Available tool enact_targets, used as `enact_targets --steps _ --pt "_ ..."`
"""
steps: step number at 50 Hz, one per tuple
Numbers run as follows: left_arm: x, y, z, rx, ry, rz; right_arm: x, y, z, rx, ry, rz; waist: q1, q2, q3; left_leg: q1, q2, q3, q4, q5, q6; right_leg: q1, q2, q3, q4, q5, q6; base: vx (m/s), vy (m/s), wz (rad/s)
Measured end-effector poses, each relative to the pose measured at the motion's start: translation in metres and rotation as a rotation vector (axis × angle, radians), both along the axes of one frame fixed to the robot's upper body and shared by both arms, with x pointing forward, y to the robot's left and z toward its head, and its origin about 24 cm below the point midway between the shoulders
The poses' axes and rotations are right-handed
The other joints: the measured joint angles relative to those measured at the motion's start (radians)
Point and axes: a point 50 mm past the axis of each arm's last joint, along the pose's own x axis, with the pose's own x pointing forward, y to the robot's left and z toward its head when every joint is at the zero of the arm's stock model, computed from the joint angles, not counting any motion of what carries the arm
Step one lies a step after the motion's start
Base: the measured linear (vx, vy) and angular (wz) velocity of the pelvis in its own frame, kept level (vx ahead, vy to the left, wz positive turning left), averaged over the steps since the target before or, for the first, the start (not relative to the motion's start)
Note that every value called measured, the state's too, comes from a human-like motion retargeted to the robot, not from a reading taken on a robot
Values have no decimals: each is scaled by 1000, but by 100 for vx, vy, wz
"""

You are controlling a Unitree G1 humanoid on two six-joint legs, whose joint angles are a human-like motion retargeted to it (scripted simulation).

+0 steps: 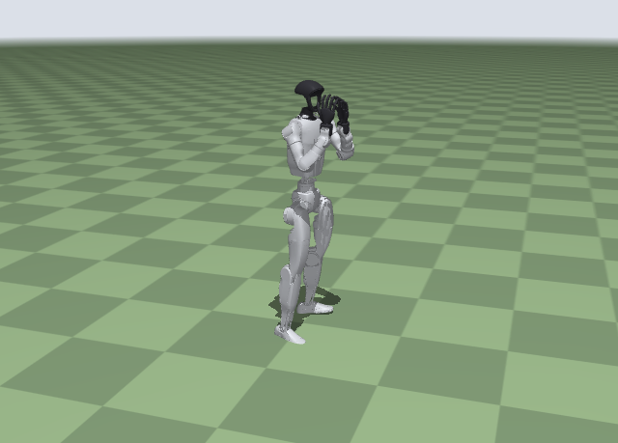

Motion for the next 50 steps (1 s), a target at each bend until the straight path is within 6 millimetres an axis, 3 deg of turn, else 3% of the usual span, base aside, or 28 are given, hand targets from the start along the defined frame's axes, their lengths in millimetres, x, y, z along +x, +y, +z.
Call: enact_targets --steps 3,6,10,13,15,17,20,23,25,29,32,35,37,41,45,50 --pt "4 -7 24 -54 -39 39 -11 3 -16 -62 37 58 -27 -4 -1 -7 -12 -29 -1 4 -10 8 -19 -27 9 -11 0 -1 5 52" --pt "12 -7 34 -72 -34 90 -18 4 -13 -98 -6 64 -43 -1 -7 -7 -21 -38 -5 7 -10 10 -30 -33 16 -17 0 0 2 11" --pt "15 5 14 -26 11 58 -19 4 17 -41 -134 17 -22 13 -12 5 -18 -4 -12 7 5 -2 -18 1 11 -7 0 -2 -3 -45" --pt "1 16 -9 40 23 -11 -16 4 41 43 -206 -24 8 19 -8 12 -2 33 -14 6 12 -16 8 34 -1 8 0 -2 -9 -64" --pt "-7 18 -17 62 21 -45 -13 4 46 74 -208 -31 22 19 -10 10 10 48 -13 7 11 -22 25 44 -10 18 0 -2 -9 -36" --pt "-12 16 -11 51 -12 -57 -9 2 38 72 -167 -26 24 16 -11 4 18 46 -11 9 6 -23 33 38 -16 23 0 -1 -4 -4" --pt "-13 9 13 -14 -83 -36 -7 1 11 16 -59 10 10 11 -8 -10 21 19 -8 14 -6 -18 29 10 -15 18 0 0 0 45" --pt "-7 3 36 -79 -117 26 -8 5 -15 -67 49 66 -20 10 -7 -15 7 -11 -9 16 -16 -9 7 -16 -2 3 0 1 7 52" --pt "0 6 39 -101 -101 73 -8 9 -22 -106 75 71 -31 10 -10 -11 -5 -18 -10 15 -15 -5 -8 -19 8 -6 0 2 8 19" --pt "9 30 9 -97 -9 128 -5 18 1 -98 -24 24 -19 11 -5 8 -20 11 -13 10 4 -13 -18 18 20 -11 0 1 2 -38" --pt "0 46 -23 -56 83 68 -3 24 25 -50 -108 11 14 11 4 19 -9 52 -9 4 15 -23 2 57 8 3 0 -1 -8 -72" --pt "-11 46 -36 -11 117 -15 -3 24 35 -28 -143 1 37 7 4 13 15 70 1 4 12 -26 31 65 -14 23 0 -2 -10 -29" --pt "-13 42 -27 -14 67 -19 -3 20 31 -34 -136 -22 35 1 1 1 25 55 4 7 4 -22 39 45 -26 30 0 -1 -5 38" --pt "-8 31 9 -98 -60 50 -9 9 6 -93 -73 -11 -8 -13 1 -27 15 -19 2 15 -16 -2 13 -28 -21 15 0 1 7 96" --pt "-3 22 32 -146 -102 97 -20 12 -9 -186 -55 26 -51 -29 -1 -27 -21 -84 -8 19 -27 22 -38 -84 12 -19 0 4 13 85" --pt "1 30 18 -113 -65 105 -23 23 20 -157 -198 -38 -16 -32 4 -7 -35 -73 -15 12 -9 21 -52 -65 33 -32 -4 1 2 -9"
